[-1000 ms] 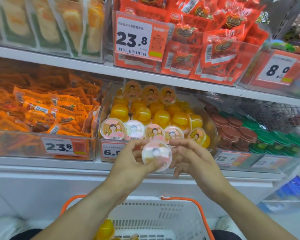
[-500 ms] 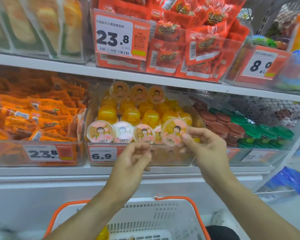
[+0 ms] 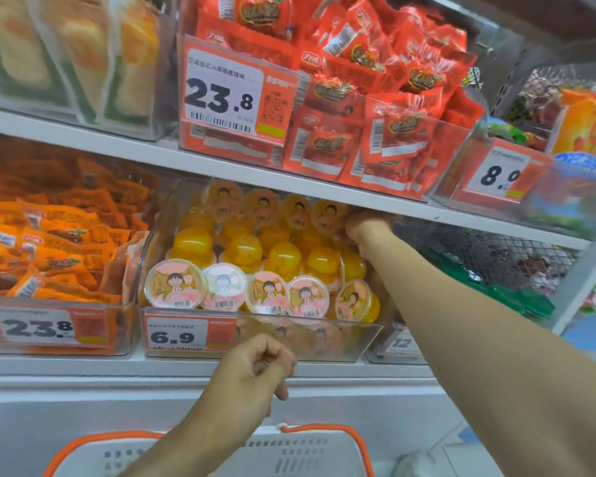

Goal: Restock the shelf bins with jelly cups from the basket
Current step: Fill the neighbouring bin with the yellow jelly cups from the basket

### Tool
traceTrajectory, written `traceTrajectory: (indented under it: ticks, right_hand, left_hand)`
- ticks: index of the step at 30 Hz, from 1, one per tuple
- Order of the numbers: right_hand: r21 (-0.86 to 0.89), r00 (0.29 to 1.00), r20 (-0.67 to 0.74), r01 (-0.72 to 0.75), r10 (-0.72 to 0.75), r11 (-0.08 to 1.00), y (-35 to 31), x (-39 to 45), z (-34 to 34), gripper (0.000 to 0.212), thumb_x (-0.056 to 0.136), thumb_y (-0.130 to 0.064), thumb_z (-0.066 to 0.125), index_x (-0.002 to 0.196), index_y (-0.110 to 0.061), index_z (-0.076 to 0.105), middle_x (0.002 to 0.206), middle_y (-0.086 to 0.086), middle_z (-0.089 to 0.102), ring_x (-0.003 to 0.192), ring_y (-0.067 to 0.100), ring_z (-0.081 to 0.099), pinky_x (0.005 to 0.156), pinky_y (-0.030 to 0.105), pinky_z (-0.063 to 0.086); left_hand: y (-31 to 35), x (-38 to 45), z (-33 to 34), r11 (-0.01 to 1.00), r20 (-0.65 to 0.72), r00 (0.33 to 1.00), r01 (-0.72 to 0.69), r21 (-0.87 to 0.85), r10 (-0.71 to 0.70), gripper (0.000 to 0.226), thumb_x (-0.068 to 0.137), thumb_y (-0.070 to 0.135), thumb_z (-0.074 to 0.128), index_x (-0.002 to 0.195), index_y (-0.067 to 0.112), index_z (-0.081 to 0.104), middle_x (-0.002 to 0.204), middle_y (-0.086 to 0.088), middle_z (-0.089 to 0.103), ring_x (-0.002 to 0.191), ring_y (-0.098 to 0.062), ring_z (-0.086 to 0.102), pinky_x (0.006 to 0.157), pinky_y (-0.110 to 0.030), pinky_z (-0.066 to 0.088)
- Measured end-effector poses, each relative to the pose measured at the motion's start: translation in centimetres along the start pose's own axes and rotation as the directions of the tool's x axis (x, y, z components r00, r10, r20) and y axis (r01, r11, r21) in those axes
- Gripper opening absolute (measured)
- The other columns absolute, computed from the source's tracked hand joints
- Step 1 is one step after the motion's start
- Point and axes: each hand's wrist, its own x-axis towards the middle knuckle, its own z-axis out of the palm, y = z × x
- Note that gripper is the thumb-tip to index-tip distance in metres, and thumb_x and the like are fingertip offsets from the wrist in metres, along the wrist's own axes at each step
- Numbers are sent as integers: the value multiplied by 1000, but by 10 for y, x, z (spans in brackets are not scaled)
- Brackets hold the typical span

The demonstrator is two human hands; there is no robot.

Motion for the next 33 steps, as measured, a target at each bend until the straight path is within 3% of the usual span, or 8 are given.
traceTrajectory:
  ticks: [4,7,10,16,20,23,26,33]
  right_hand:
    - [-401,980,-164,35,-109,916,-3,-1,1,22,99,-17,48,118,-10,56,112,6,57,110,27,59,77,29,43]
    - [-631,959,-144,100,-243,769,-4,-4,0,22,100,-19,48,117,-9,57,118,11,61,110,30,58,81,32,45]
    - [-713,967,-92,101,-236,694,-4,-6,-3,25,100,-21,49,122,-13,57,122,9,59,113,30,56,76,32,40]
    - [-731,958,-80,130,-274,670,1,-7,-7,19,96,-16,54,114,-14,59,111,6,60,90,25,51,70,33,41]
    - [-740,957,-91,120,-275,662,2,-15,-7,23,96,-11,53,118,-13,60,118,10,61,106,31,58,71,34,43]
    - [-743,950,-111,115,-292,659,2,-19,-4,26,95,-9,52,119,-15,61,118,10,61,102,30,58,68,34,46]
    - [-686,948,-130,127,-292,716,3,-20,-1,26,93,-8,53,116,-15,63,116,12,63,103,32,61,79,38,56]
    - [-734,952,-123,102,-280,672,0,-26,0,21,98,-8,49,115,-8,60,120,15,61,112,33,59,84,37,52]
  left_hand:
    - [-1,0,-2,1000,56,998,20,17,-21,21,95,20,62,75,23,68,73,-7,69,69,-26,55,60,-39,42]
    - [0,0,-2,999,47,999,11,40,-12,25,96,19,61,74,30,68,78,-11,69,70,-21,62,64,-39,44]
    - [2,-1,-2,999,38,999,-4,44,3,27,96,16,60,73,30,68,81,-14,68,69,-17,65,65,-37,43]
    - [1,-1,-2,998,34,999,-5,58,3,29,96,16,60,72,31,68,84,-14,68,68,-16,65,65,-35,43]
    - [-1,-2,-2,997,38,999,5,74,-8,29,96,17,60,72,31,68,83,-14,69,69,-17,65,63,-36,44]
    - [-1,-2,-3,997,39,999,2,78,-5,29,96,18,60,72,30,68,85,-14,68,69,-16,66,65,-35,45]
    - [-2,-2,-4,996,47,999,0,88,-4,28,96,19,60,73,33,67,85,-15,69,70,-17,65,66,-35,45]
    - [-3,-2,-4,995,52,999,2,97,-7,27,96,20,60,73,33,67,84,-14,70,70,-17,65,65,-36,45]
